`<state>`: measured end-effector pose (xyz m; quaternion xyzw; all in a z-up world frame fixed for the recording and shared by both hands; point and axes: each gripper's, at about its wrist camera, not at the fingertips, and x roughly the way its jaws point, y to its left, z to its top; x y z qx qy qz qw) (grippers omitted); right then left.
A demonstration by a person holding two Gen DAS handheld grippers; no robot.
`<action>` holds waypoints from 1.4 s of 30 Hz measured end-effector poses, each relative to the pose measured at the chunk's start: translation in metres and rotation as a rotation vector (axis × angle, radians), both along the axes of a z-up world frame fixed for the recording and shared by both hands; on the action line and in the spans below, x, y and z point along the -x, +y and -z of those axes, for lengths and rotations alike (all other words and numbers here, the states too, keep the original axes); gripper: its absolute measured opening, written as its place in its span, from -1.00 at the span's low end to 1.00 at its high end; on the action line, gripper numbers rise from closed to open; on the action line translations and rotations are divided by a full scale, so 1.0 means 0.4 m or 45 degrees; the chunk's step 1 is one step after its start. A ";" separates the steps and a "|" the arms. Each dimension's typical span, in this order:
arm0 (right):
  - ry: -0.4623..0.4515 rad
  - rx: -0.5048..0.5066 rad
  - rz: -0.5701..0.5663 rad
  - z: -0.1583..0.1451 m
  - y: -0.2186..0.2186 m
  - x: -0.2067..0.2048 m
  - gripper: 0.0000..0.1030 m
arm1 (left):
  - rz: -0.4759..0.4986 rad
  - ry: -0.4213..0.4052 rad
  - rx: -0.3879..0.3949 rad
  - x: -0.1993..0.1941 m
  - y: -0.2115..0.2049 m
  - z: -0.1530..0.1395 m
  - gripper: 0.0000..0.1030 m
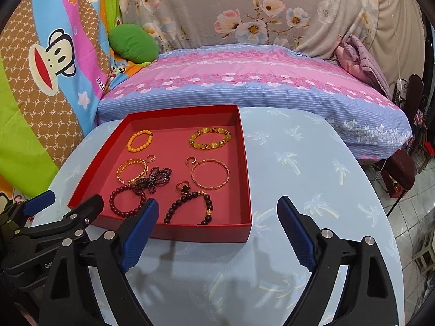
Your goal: Organize jewelry
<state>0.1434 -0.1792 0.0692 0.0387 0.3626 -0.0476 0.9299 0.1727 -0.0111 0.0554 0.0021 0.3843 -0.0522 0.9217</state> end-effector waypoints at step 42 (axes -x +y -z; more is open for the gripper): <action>0.023 0.001 0.026 0.029 0.007 0.019 0.75 | -0.062 0.014 -0.033 0.017 0.012 0.030 0.86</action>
